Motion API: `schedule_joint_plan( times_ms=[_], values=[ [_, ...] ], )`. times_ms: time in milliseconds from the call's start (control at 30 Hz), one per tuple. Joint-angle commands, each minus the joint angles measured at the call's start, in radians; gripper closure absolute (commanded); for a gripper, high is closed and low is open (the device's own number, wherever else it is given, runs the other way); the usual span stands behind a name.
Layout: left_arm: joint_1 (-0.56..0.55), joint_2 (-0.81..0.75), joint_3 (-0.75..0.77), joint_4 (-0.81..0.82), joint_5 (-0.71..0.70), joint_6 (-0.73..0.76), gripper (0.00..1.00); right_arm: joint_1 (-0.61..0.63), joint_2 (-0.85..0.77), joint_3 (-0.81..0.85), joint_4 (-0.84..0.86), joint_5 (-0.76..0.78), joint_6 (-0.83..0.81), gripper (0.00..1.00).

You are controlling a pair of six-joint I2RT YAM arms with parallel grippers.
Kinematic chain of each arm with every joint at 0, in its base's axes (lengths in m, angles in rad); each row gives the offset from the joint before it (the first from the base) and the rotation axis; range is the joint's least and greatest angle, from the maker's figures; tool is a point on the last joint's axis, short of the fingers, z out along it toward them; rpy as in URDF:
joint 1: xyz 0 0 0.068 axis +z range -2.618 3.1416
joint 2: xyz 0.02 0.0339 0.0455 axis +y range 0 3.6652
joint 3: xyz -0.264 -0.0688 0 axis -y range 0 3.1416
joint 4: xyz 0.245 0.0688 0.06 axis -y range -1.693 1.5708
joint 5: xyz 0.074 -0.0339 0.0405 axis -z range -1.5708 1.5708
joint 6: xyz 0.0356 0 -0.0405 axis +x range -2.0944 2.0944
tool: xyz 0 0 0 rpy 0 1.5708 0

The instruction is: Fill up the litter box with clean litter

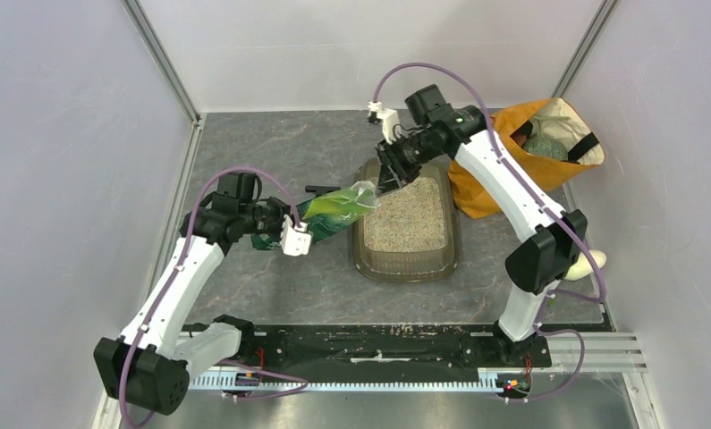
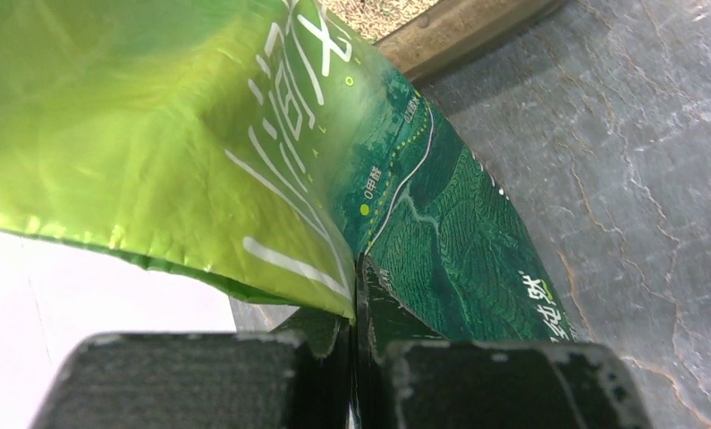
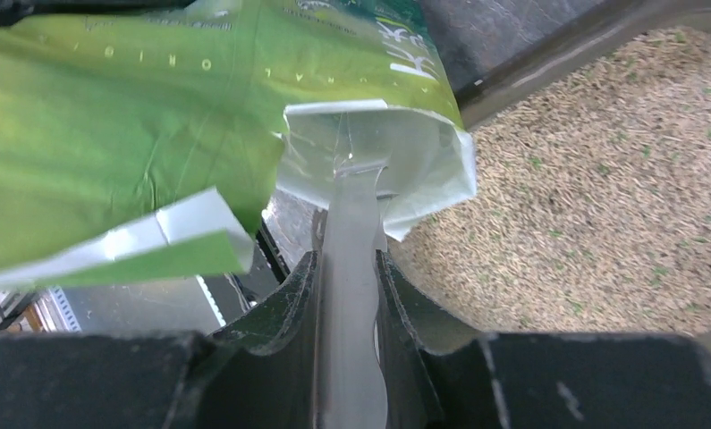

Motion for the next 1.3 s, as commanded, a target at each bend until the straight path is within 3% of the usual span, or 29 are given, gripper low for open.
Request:
schedule_joint_plan(
  times_ms=[0,333,600,1100,1267],
  values=[
    [0.011,-0.080,-0.024,0.017,0.004,0.099,0.98,0.083,0.055,0.100,0.035,0.098,0.143,1.00],
    [0.016,-0.128,-0.084,0.022,0.016,0.139,0.98,0.145,0.233,0.284,-0.072,0.196,0.323,1.00],
    [0.027,-0.138,-0.107,0.015,0.039,0.218,0.98,0.147,0.251,0.179,-0.063,0.162,0.391,1.00],
    [0.026,-0.092,-0.114,0.033,0.068,0.250,0.98,0.221,0.389,0.251,-0.051,0.282,0.445,1.00],
    [0.028,-0.072,-0.115,0.038,0.064,0.249,0.98,0.234,0.439,0.259,-0.037,0.241,0.446,1.00]
  ],
)
